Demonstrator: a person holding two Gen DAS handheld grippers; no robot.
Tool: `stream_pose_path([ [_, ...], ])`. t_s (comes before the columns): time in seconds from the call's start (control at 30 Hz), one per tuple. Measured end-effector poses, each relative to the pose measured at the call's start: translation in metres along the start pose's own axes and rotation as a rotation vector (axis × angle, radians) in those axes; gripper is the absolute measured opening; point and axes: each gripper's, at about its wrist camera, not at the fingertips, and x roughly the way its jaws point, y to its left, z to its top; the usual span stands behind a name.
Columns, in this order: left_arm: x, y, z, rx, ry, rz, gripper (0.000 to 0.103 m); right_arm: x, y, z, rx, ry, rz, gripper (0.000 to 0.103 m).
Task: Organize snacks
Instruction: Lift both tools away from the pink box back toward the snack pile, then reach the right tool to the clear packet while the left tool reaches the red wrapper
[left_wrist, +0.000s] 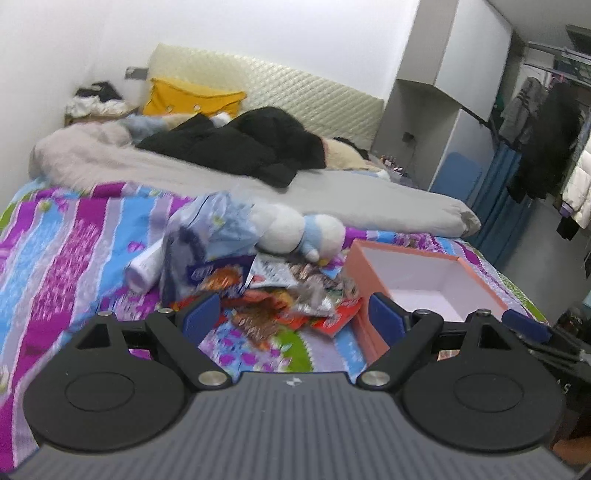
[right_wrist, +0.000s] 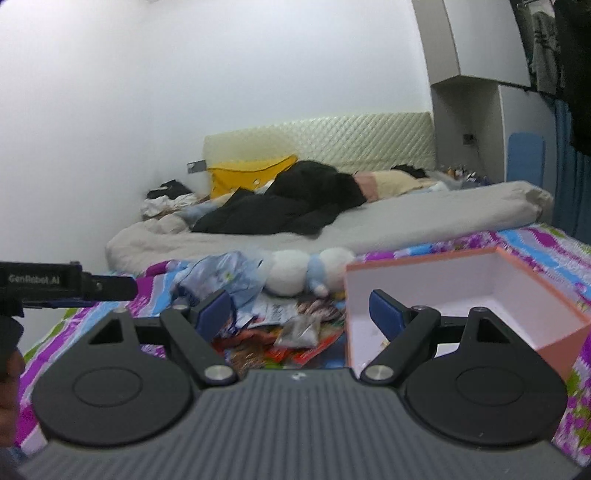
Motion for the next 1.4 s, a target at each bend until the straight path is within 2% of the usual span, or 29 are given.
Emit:
stream_pose_path([
  [0.33, -0.005, 0.039, -0.067, -0.112, 0.100, 0.055, 0.090, -0.008, 0.020, -0.039, -0.053, 0.113, 0.020, 0.084],
  [0.47, -0.002, 0.052, -0.083, -0.154, 0.124, 0.071, 0.090, -0.009, 0.028, -0.052, -0.082, 0.156, 0.022, 0.084],
  [0.83, 0.022, 0.070, -0.094, -0.202, 0.130, 0.084, 0.090, 0.009, 0.036, -0.058, -0.131, 0.191, 0.017, 0.083],
  [1.07, 0.059, 0.083, -0.097, -0.234, 0.144, 0.096, 0.090, 0.036, 0.043, -0.061, -0.155, 0.221, 0.028, 0.083],
  [1.4, 0.120, 0.104, -0.084, -0.269, 0.166, 0.110, 0.089, 0.096, 0.052, -0.058, -0.168, 0.253, 0.037, 0.083],
])
